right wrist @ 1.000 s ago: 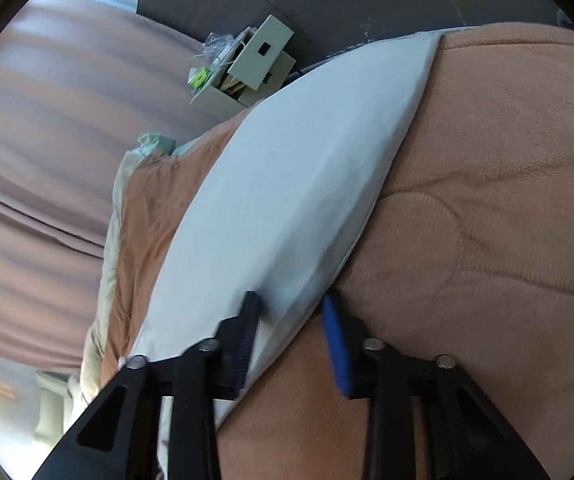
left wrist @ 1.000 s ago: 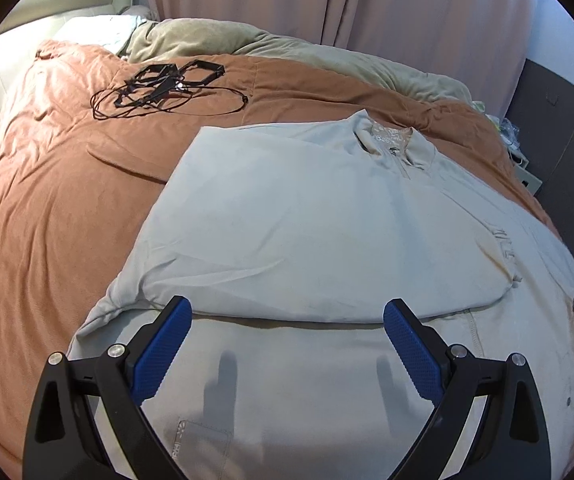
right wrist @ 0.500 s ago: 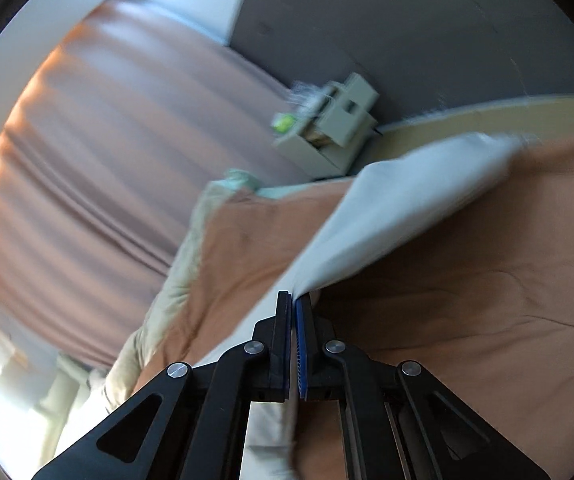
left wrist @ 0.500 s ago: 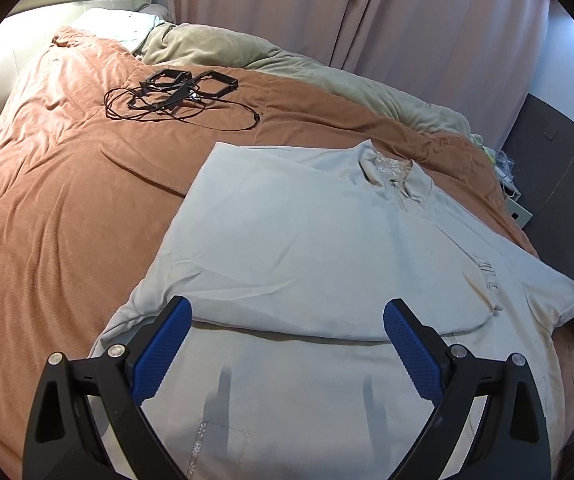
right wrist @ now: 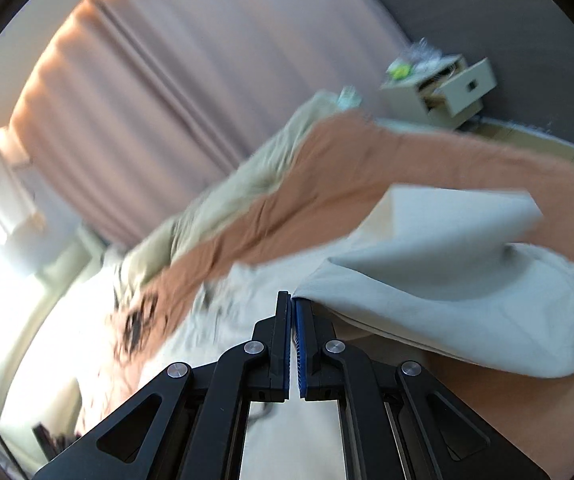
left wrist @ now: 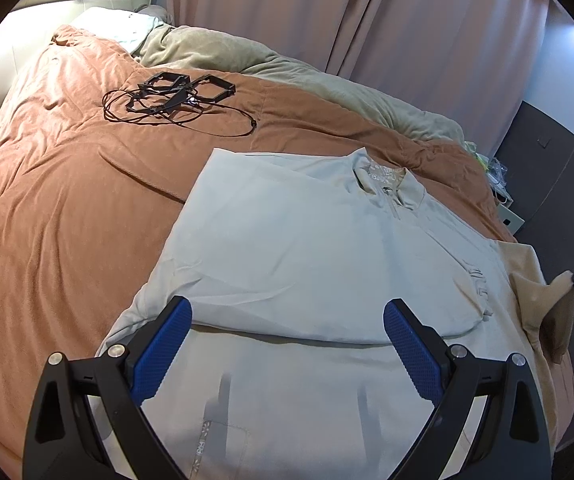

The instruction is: Fold large clothes

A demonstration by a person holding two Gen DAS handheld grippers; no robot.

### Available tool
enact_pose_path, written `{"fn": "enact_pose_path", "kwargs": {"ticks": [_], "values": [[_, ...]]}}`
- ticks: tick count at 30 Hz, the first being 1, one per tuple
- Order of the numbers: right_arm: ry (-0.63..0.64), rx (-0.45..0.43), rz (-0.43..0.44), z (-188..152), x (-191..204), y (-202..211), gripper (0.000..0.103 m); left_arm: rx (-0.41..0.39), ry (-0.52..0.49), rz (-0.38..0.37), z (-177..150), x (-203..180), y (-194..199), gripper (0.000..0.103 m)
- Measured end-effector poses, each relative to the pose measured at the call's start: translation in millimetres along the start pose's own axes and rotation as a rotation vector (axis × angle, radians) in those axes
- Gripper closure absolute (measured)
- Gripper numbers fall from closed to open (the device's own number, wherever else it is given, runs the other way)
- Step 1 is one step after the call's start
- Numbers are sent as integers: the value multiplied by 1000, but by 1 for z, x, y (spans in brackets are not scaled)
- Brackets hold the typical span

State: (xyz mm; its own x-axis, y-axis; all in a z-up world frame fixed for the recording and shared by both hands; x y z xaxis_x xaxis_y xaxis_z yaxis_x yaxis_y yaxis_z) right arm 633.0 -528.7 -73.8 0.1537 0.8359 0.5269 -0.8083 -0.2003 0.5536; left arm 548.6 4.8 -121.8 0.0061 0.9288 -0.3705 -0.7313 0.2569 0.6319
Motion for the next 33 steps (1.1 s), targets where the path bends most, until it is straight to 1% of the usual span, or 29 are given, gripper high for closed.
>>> {"fn": "enact_pose_path", "kwargs": {"ticks": [2,3,4,5,6,8,9,11,12,14,17,19,21,23,24,25,26,27,29,30,33], "values": [[-2,88,-12,-17,4,-18,95,-1,0,0,0,0,0,4],[-15,119,-18,-23,2,-24,94,-1,0,1,0,0,0,4],[-46,156,-2,-33,-1,-26,88,0,0,2,0,1,0,4],[-78,179,15,-35,-7,-28,69,-1,1,5,0,1,1,4],[-116,190,23,-37,-14,-28,46,-1,3,7,0,1,1,4],[-188,165,4,-32,-34,-22,31,-1,12,8,1,2,1,4],[-223,155,-1,-34,-43,-15,28,-1,15,4,1,2,1,4],[-322,149,-1,-37,-63,-3,27,0,13,7,1,2,0,4],[-373,146,-10,-38,-75,1,27,2,11,11,0,2,0,4],[-485,145,-69,-46,-106,8,27,7,7,17,-1,2,-2,4],[-593,171,-136,-60,-140,10,27,9,8,19,-1,2,-2,4],[-648,183,-140,-65,-155,5,27,15,6,25,0,0,-1,4],[-656,167,-169,-64,-169,-1,27,18,-2,25,5,-5,3,4],[-676,153,-220,-63,-185,-6,27,-12,-25,27,11,-11,15,4],[-694,141,-219,-62,-189,-7,31,-25,-34,30,12,-13,20,4],[-702,123,-226,-62,-193,-7,36,-32,-40,31,12,-13,26,4],[-691,113,-252,-60,-194,-9,53,-34,-44,30,10,-12,31,4],[-665,106,-288,-59,-196,-10,76,-37,-47,29,9,-11,35,4],[-649,84,-315,-59,-199,-10,93,-48,-54,49,8,-5,46,4],[-643,67,-318,-57,-199,-9,96,-52,-54,64,9,-2,50,4],[-591,41,-308,-48,-192,-5,97,-53,-43,78,10,8,62,4]]}}
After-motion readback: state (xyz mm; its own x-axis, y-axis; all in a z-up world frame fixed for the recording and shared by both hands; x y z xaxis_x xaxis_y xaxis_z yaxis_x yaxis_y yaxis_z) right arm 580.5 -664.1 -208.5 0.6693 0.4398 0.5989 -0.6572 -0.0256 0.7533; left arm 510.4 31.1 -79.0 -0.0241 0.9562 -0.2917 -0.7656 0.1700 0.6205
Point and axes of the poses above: each gripper's, at about its wrist camera, not at the fingertips, and y roughly against the way its jaws point, x to its left, z to its top, the point moved 5 cm from there along -y, roughly the way its jaws point, and after that the axes turned 8 degrees about -z, right-handed, at the moved point
